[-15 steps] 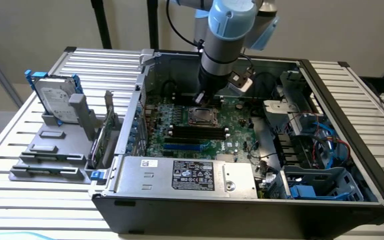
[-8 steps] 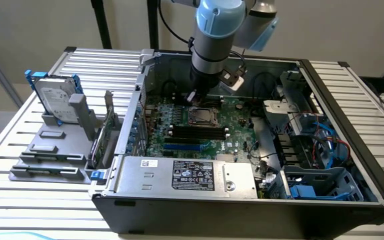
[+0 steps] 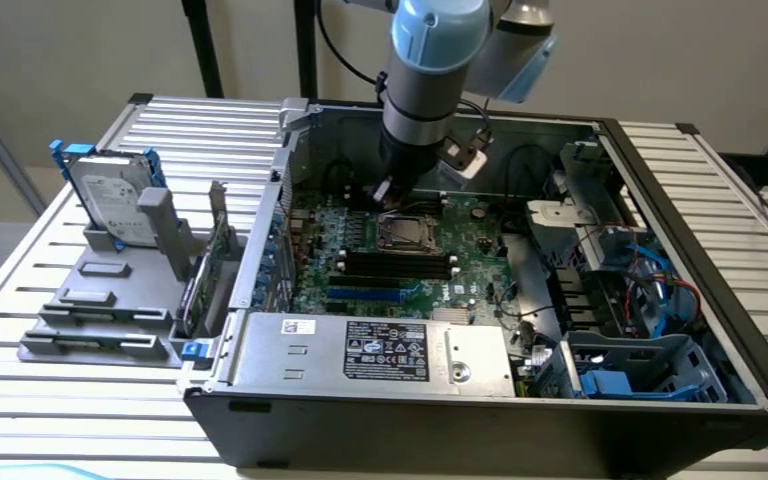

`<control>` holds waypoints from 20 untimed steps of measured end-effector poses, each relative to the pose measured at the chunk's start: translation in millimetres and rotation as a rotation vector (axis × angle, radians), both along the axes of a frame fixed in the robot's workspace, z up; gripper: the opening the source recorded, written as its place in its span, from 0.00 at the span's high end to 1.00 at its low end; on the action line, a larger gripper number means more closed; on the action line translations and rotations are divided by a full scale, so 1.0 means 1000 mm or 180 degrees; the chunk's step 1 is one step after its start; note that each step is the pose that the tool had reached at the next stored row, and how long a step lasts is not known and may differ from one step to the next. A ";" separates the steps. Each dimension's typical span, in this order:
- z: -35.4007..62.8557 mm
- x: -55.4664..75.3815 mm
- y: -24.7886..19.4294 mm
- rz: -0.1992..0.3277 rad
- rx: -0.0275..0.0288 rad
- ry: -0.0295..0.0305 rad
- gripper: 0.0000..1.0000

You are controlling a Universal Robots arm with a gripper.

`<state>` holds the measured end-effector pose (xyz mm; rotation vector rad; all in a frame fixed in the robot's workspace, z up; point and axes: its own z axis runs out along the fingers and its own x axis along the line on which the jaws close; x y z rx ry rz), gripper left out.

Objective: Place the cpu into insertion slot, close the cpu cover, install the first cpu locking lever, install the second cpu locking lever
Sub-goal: 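Install the first cpu locking lever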

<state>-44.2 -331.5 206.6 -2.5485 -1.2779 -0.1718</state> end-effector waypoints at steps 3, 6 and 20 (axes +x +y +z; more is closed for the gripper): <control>0.0000 0.000 0.0009 0.0001 0.0000 0.0000 0.89; 0.0000 0.002 0.0012 0.0001 0.0000 0.0000 0.89; -0.0014 0.019 0.0012 0.0025 0.0000 0.0000 0.89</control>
